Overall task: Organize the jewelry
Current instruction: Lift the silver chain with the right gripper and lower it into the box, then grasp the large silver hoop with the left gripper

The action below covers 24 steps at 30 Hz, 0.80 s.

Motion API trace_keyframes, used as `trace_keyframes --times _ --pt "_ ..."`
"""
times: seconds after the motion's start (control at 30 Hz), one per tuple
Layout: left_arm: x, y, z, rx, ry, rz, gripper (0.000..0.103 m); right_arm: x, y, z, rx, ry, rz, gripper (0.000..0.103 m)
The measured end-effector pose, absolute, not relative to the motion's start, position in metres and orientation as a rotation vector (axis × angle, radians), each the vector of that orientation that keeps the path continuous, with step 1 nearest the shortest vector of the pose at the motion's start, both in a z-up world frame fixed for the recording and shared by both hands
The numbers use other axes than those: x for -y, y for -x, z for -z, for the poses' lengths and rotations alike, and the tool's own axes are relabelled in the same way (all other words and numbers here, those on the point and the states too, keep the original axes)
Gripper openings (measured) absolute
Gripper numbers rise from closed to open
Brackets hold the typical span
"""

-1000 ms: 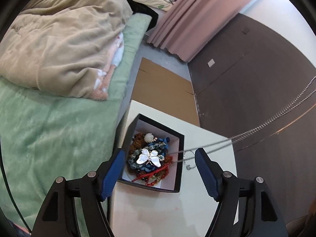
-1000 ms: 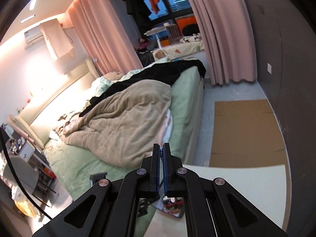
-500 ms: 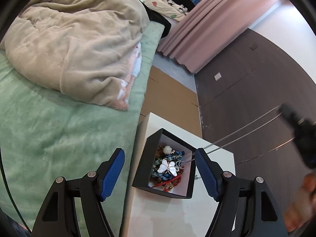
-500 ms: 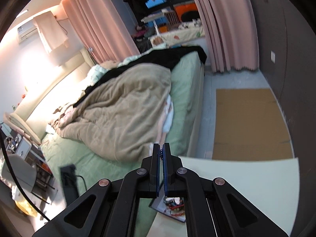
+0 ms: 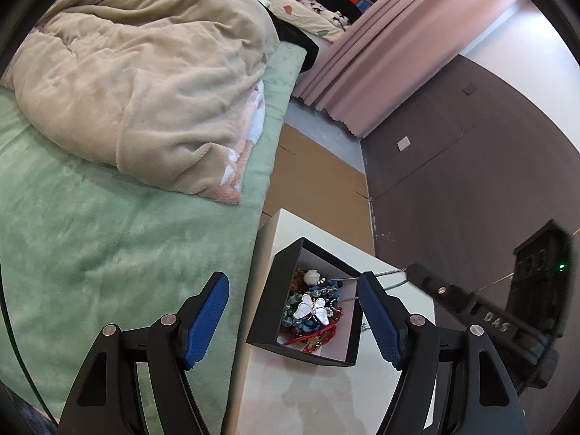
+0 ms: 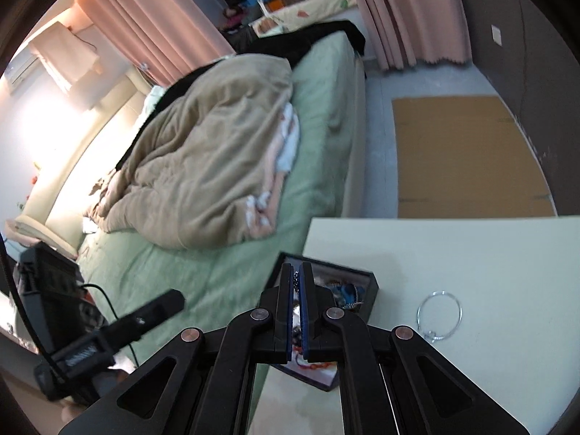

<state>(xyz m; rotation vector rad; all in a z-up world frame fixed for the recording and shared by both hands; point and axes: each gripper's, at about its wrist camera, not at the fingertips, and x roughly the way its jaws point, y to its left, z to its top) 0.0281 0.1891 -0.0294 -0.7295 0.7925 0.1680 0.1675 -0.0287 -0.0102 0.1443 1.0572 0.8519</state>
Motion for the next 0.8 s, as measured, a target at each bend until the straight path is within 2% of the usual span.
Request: trace_keyframes --times 0.07,0.1,0.13,0.17,0.23,0.8 --pt "-0.186 -0.029 0.029 -0.787 0.722 -0.178 0.074 0.036 -0.169 0.017 -1.068 -0.164 -0.854 0.033" --pt "-0.185 -0.029 0.029 -0.786 0.718 -0.179 0.074 0.043 -0.168 0.018 -1.057 -0.179 -0.848 0.053" --pt "-0.184 -0.030 0.029 -0.787 0.714 -0.181 0.076 0.057 -0.165 0.019 -1.028 -0.205 -0.835 0.063" --pt "-0.181 -0.031 0.029 -0.791 0.707 -0.186 0.077 0.065 -0.164 0.021 -1.016 -0.221 -0.830 0.067" --pt "-0.176 -0.034 0.029 -0.794 0.688 -0.189 0.080 0.087 -0.163 0.030 -1.023 -0.251 -0.822 0.068" --pt "-0.065 -0.084 0.040 -0.890 0.510 -0.058 0.080 0.212 -0.167 0.040 -1.072 -0.352 -0.633 0.068"
